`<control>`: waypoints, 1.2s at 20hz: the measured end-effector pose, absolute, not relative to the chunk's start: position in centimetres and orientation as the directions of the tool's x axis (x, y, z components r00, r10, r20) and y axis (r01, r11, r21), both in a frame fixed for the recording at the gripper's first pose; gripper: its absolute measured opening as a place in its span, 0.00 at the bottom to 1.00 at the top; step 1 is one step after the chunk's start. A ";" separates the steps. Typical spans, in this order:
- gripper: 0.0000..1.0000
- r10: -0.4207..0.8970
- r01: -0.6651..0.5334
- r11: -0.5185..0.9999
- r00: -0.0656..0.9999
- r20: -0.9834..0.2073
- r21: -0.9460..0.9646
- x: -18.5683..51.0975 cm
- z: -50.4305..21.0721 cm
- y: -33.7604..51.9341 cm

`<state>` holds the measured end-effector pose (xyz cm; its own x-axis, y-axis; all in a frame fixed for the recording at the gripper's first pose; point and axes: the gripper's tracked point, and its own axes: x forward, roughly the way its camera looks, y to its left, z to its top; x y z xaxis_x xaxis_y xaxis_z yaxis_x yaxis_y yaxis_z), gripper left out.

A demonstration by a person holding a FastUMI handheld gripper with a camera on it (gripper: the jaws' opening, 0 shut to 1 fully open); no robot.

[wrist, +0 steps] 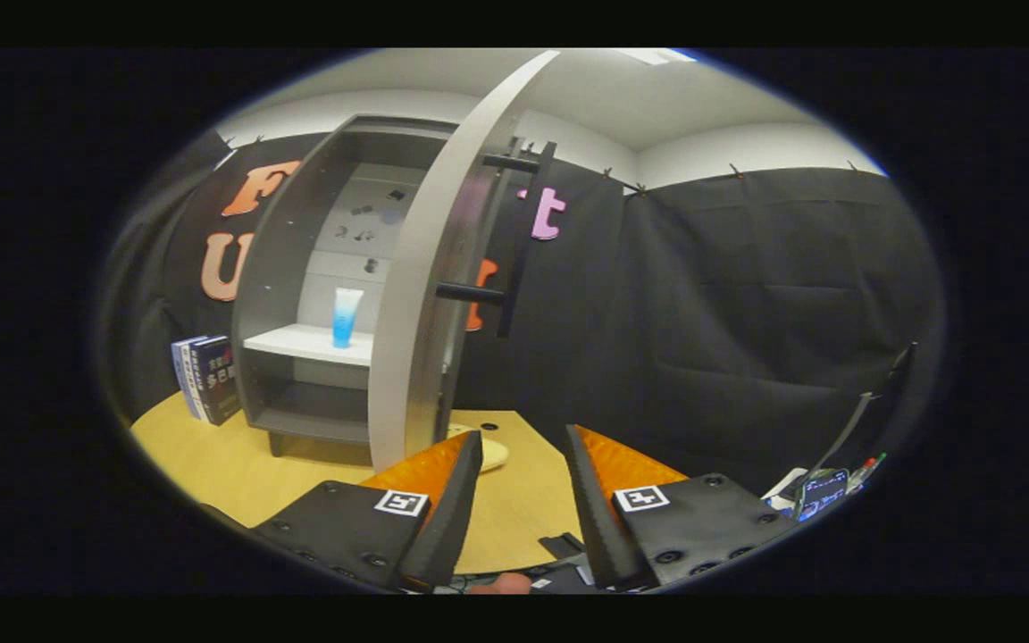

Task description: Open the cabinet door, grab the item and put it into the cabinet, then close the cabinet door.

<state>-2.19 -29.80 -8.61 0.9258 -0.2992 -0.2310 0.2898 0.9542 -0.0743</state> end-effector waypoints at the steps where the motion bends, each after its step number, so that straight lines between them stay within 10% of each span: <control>1: 0.65 -0.285 0.277 0.959 0.932 -0.225 -0.066 -1.8 -8.3 -28.5; 13: 0.95 0.015 -0.013 1.000 0.988 -0.154 0.018 3.4 -6.3 -12.1; 24: 0.95 0.080 -0.072 0.996 0.983 -0.162 0.059 9.3 -7.0 -8.1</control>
<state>9.31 -8.09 -7.03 0.9835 0.0804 -0.1621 -0.0717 0.9957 0.0585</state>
